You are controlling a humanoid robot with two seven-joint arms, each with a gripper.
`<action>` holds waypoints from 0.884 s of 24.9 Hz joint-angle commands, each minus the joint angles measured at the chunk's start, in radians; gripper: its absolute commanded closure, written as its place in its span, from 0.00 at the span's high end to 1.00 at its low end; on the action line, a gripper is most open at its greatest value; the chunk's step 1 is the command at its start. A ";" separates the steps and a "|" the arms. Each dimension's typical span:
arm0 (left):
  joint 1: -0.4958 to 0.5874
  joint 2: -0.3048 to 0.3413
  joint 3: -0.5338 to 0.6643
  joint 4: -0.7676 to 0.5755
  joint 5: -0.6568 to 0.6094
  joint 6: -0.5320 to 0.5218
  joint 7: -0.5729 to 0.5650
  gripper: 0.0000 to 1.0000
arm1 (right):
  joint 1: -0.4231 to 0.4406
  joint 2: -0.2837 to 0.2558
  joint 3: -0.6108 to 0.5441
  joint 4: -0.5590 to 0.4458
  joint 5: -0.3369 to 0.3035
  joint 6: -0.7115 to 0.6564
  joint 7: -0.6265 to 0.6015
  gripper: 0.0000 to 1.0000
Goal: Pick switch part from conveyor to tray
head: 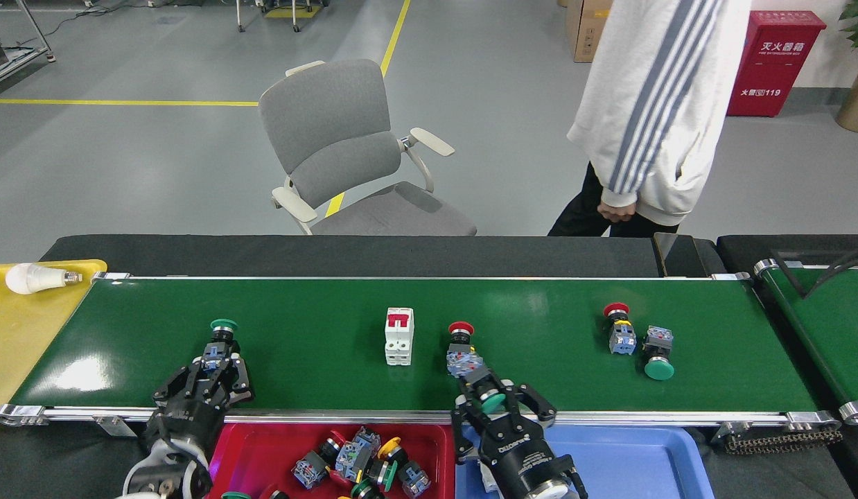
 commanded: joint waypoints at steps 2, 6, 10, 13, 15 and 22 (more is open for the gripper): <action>0.058 -0.003 0.012 -0.091 0.000 -0.202 -0.001 1.00 | 0.005 0.010 0.003 -0.006 -0.001 -0.164 0.000 1.00; 0.069 -0.020 0.012 -0.093 0.000 -0.176 0.000 1.00 | 0.024 0.019 -0.009 -0.009 -0.005 -0.160 -0.003 1.00; 0.075 -0.024 0.073 -0.093 -0.001 -0.004 0.002 1.00 | 0.099 0.021 -0.143 -0.082 -0.037 -0.026 -0.010 1.00; 0.075 -0.027 0.087 -0.084 -0.008 0.326 0.002 1.00 | 0.222 0.024 -0.241 -0.144 -0.047 0.113 -0.071 1.00; 0.078 -0.026 0.102 -0.064 -0.008 0.376 0.002 1.00 | 0.297 0.024 -0.370 -0.144 -0.049 0.216 -0.195 1.00; 0.055 -0.026 0.093 -0.062 -0.009 0.250 0.000 1.00 | 0.314 0.025 -0.456 -0.122 -0.041 0.446 -0.227 1.00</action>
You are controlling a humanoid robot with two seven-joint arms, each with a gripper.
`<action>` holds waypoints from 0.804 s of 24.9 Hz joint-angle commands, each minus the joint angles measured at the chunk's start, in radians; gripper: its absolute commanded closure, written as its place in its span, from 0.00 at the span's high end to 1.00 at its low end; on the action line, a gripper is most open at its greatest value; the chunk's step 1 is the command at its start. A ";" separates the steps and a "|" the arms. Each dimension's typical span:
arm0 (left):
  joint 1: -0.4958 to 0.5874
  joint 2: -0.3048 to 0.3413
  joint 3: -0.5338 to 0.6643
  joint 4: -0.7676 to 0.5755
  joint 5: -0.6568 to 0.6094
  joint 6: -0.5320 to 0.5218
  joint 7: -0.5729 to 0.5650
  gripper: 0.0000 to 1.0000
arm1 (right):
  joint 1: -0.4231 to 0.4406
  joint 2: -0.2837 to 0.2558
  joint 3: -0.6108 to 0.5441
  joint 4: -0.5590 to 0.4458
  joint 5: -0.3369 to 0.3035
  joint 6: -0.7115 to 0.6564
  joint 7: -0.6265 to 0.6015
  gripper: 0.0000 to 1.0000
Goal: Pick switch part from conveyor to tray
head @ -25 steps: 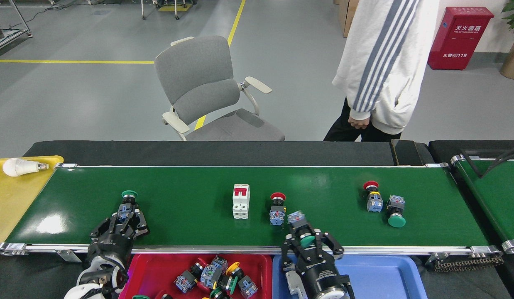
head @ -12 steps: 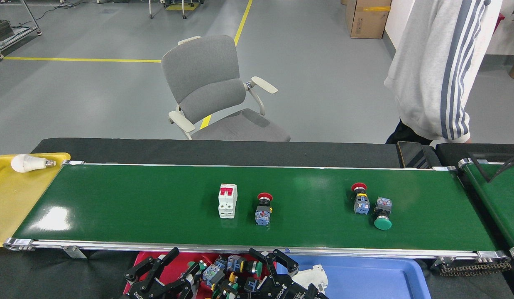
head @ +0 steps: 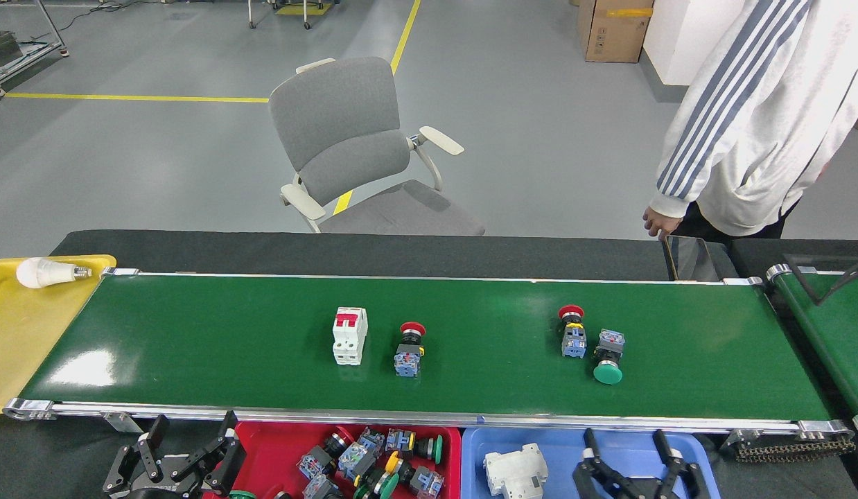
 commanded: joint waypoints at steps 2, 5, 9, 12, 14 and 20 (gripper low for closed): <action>-0.052 0.008 -0.050 -0.009 -0.005 -0.090 0.001 1.00 | -0.066 0.003 0.031 0.023 0.016 0.046 -0.006 1.00; -0.120 0.008 -0.129 -0.001 -0.010 -0.129 -0.002 1.00 | -0.152 0.005 0.108 0.090 0.057 0.066 0.050 1.00; -0.225 -0.008 -0.139 0.126 -0.123 -0.126 -0.008 1.00 | -0.279 0.008 0.189 0.187 0.064 0.080 0.174 1.00; -0.291 -0.010 -0.136 0.240 -0.148 -0.109 -0.008 1.00 | -0.356 0.046 0.212 0.252 0.062 0.081 0.202 1.00; -0.327 -0.010 -0.136 0.293 -0.149 -0.107 -0.008 1.00 | -0.416 0.066 0.215 0.313 0.061 0.081 0.212 1.00; -0.417 -0.013 -0.136 0.404 -0.149 -0.098 -0.008 1.00 | -0.542 0.095 0.232 0.486 0.061 0.077 0.228 0.45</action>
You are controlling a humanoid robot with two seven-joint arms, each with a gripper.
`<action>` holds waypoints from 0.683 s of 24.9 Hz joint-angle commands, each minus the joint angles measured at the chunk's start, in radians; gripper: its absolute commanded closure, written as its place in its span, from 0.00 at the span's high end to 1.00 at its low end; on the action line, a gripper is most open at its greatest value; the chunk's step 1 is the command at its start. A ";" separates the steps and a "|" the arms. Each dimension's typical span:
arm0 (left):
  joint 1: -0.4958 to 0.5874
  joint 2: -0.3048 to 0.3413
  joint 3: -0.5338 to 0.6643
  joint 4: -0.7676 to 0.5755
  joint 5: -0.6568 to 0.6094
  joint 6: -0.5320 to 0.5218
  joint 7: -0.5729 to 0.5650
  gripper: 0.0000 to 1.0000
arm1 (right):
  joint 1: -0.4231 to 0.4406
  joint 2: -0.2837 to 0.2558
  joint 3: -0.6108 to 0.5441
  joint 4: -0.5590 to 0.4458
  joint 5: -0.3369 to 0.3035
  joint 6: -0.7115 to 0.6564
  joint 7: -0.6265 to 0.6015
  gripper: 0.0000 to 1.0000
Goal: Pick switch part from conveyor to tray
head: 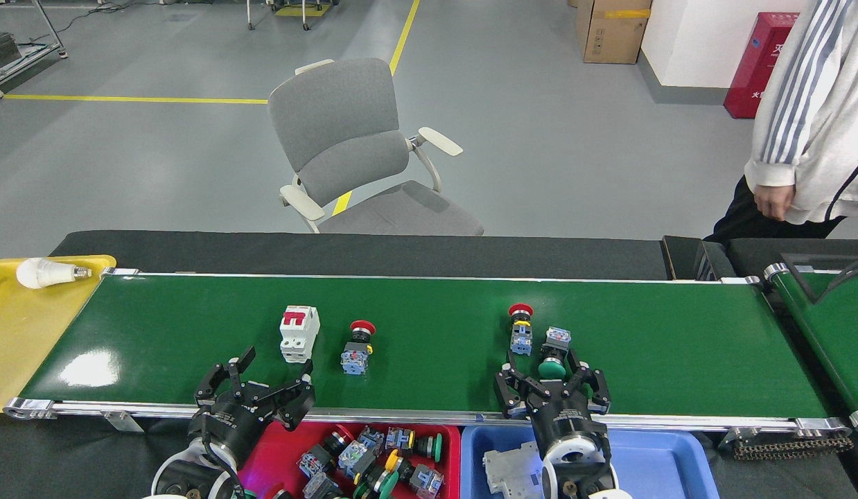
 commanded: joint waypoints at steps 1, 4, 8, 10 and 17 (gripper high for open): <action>-0.047 -0.002 0.001 0.034 -0.003 0.025 0.003 1.00 | -0.028 -0.001 0.015 0.009 0.000 -0.009 0.008 0.30; -0.105 -0.007 -0.001 0.120 -0.003 0.066 0.005 0.89 | -0.028 -0.015 0.021 0.006 -0.003 -0.015 0.010 0.08; -0.162 -0.030 0.006 0.206 0.011 0.059 0.015 0.24 | -0.017 -0.015 0.032 -0.021 -0.001 -0.018 0.008 0.02; -0.165 -0.033 0.009 0.209 0.035 0.059 0.017 0.13 | 0.003 -0.015 0.078 -0.070 -0.001 -0.019 0.005 0.02; -0.099 -0.039 0.004 0.076 0.057 0.031 0.084 0.05 | 0.115 -0.085 0.397 -0.333 0.003 -0.028 0.005 0.02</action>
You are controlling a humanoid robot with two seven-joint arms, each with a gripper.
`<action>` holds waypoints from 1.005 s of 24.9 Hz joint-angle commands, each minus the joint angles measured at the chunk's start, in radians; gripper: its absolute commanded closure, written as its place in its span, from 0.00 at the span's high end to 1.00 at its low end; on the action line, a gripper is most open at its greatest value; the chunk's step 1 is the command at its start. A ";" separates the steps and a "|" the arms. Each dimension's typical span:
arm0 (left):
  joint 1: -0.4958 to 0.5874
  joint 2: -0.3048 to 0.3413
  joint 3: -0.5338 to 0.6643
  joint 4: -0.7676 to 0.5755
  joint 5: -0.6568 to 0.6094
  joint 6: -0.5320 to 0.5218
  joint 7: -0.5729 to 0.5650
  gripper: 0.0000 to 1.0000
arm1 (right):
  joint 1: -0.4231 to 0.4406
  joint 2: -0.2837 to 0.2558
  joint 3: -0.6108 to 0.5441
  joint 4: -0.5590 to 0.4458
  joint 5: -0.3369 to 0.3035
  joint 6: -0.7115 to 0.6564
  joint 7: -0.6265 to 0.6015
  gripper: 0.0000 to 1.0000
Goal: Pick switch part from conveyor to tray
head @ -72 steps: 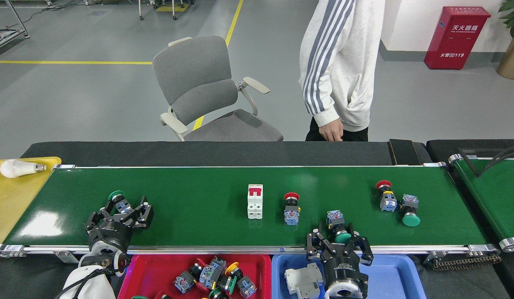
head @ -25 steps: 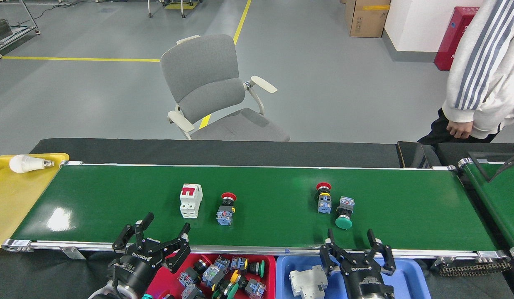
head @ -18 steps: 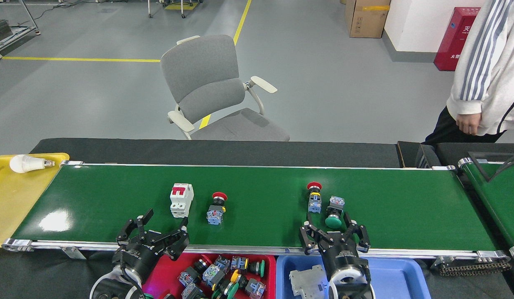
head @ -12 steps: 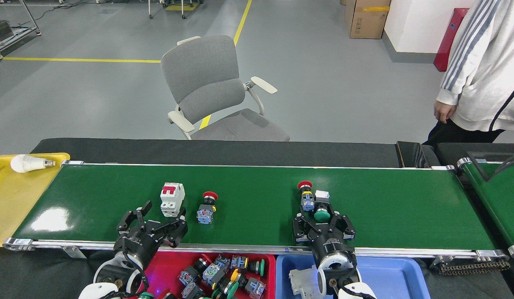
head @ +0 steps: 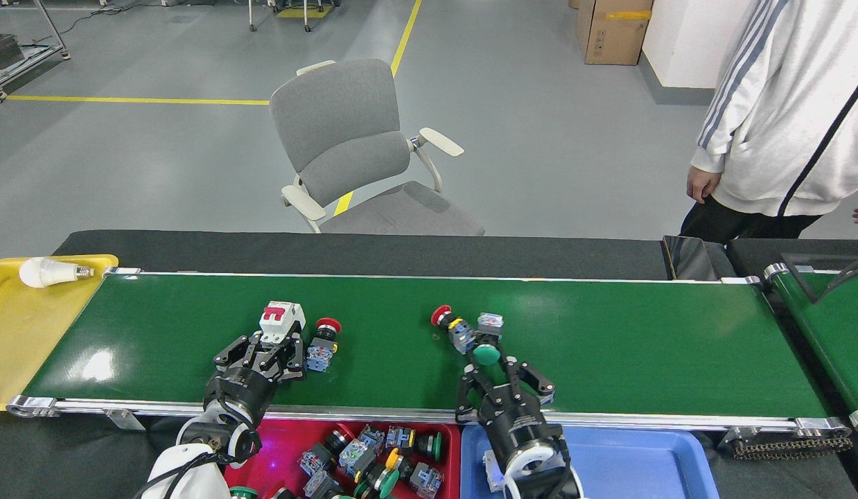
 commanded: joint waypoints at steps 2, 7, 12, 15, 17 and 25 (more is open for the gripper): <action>0.030 0.004 0.005 -0.115 0.004 -0.041 0.021 0.05 | -0.001 -0.036 0.194 -0.058 0.005 -0.035 -0.023 0.42; 0.079 0.015 0.010 -0.182 0.004 -0.047 0.023 0.06 | -0.007 -0.068 0.307 -0.056 0.005 -0.038 -0.098 1.00; 0.096 0.018 0.010 -0.191 0.004 -0.049 0.024 0.08 | 0.069 -0.071 0.087 -0.127 -0.002 -0.031 -0.107 1.00; 0.107 0.017 0.002 -0.216 0.003 -0.052 0.023 0.09 | 0.209 -0.056 -0.171 -0.211 -0.002 -0.026 -0.112 1.00; 0.131 0.017 -0.007 -0.251 0.003 -0.080 0.023 0.10 | 0.266 -0.034 -0.334 -0.214 -0.004 0.009 -0.138 1.00; 0.334 -0.042 -0.229 -0.481 0.001 -0.396 0.023 0.20 | 0.361 -0.157 -0.811 -0.186 -0.176 -0.169 -0.156 1.00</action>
